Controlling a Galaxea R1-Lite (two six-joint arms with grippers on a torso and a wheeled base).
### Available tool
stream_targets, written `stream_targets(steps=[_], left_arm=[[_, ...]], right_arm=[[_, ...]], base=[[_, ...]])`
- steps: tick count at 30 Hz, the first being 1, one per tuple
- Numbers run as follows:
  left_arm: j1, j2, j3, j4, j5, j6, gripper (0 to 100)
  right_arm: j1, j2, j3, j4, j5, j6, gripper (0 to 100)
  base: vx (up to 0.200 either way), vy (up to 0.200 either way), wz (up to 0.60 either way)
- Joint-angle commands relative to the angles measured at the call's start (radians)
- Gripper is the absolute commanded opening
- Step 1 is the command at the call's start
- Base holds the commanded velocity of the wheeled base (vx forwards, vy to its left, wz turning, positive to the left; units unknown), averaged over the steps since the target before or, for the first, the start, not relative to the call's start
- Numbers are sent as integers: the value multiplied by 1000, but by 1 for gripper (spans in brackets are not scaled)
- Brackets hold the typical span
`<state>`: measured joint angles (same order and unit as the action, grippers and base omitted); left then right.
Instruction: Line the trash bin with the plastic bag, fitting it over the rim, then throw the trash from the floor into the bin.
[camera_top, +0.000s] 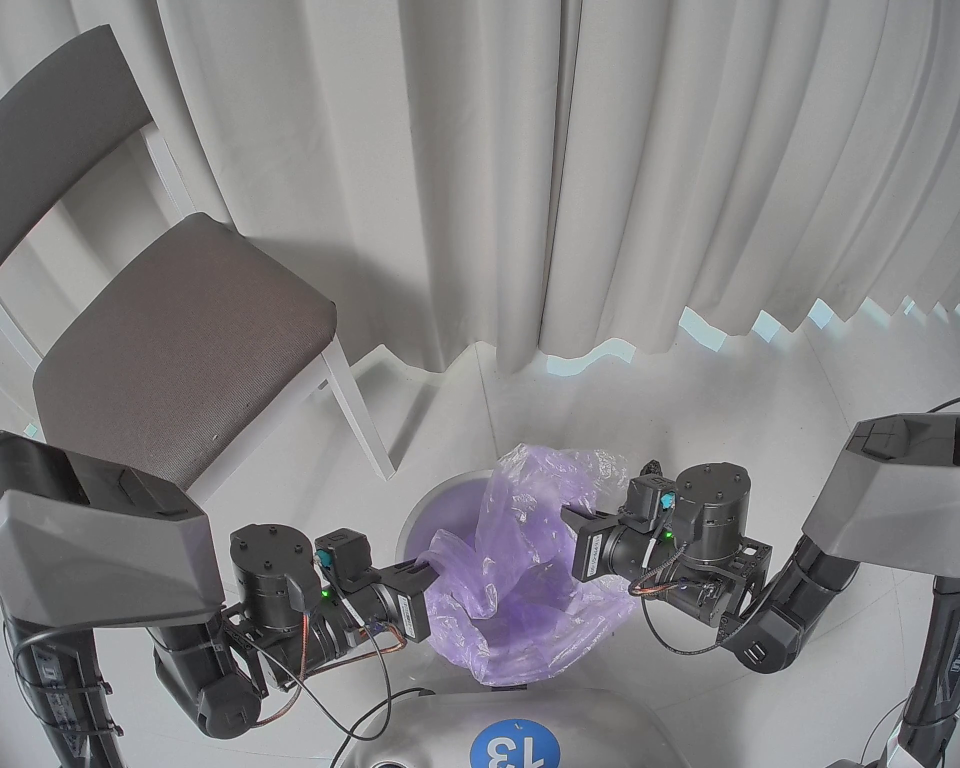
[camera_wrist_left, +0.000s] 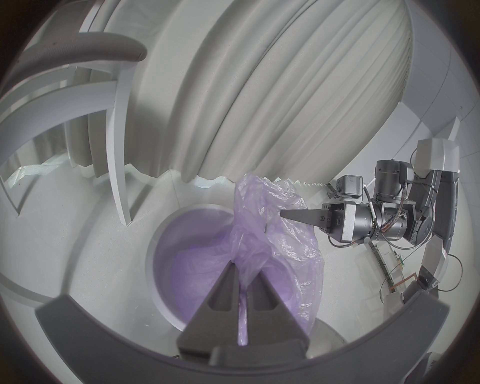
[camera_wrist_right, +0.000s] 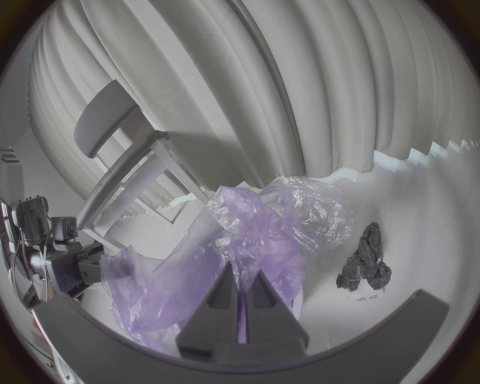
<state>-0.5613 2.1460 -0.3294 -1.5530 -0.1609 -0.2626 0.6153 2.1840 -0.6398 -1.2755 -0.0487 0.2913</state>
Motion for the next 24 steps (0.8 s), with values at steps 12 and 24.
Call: stream_targets(steps=[12, 24], left_arm=[[153, -245, 10, 370, -20, 221, 0], [175, -390, -13, 622, -22, 272, 0]], right_arm=[[-175, -95, 81, 133, 4, -239, 0], [-256, -141, 203, 139, 6, -477, 0]], base=[[0, 0, 0], [0, 0, 0]])
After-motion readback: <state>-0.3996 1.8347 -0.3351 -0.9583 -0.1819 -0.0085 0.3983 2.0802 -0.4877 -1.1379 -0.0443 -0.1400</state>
